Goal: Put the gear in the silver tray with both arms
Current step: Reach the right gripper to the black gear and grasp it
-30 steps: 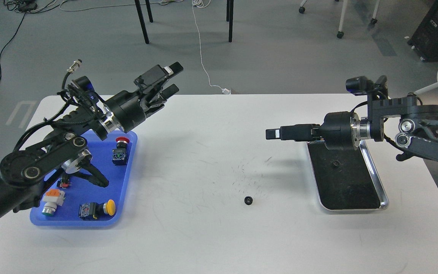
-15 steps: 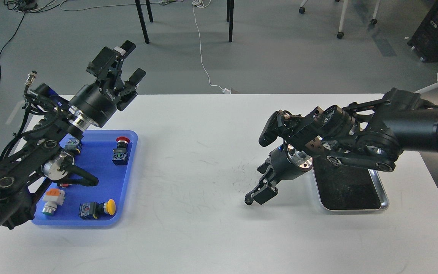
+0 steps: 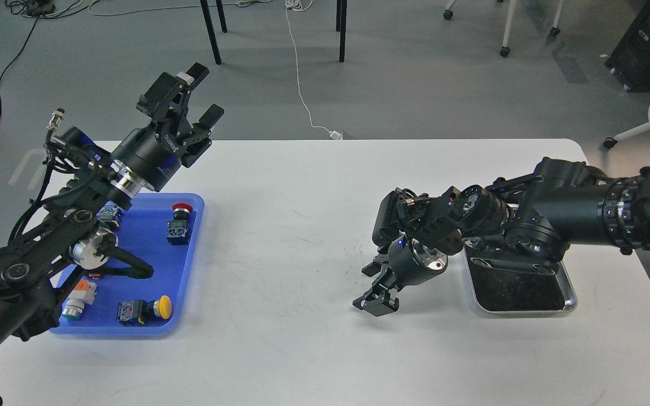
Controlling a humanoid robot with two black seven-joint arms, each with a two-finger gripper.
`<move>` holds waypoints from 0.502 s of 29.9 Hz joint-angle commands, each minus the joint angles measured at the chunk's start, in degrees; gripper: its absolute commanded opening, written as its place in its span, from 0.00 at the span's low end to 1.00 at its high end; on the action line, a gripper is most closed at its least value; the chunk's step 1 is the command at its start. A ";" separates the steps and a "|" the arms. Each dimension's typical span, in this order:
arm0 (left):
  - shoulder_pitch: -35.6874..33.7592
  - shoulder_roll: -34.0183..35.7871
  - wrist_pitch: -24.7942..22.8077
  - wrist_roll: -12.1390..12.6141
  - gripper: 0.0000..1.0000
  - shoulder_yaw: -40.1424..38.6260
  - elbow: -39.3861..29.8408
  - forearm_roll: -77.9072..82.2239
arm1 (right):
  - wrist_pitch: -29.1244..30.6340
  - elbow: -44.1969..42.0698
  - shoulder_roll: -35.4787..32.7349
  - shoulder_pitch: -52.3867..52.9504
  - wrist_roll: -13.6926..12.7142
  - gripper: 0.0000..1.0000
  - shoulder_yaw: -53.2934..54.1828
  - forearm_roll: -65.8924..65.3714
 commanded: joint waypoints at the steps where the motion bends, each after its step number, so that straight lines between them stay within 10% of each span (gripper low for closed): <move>1: 0.03 0.02 0.00 0.00 0.98 -0.21 0.03 0.00 | -0.23 0.01 0.33 -0.48 0.00 0.59 -0.09 0.01; 15: -0.06 0.55 0.00 0.00 0.98 -0.12 0.03 0.00 | -0.23 0.62 0.06 0.40 0.00 0.51 -1.67 -0.25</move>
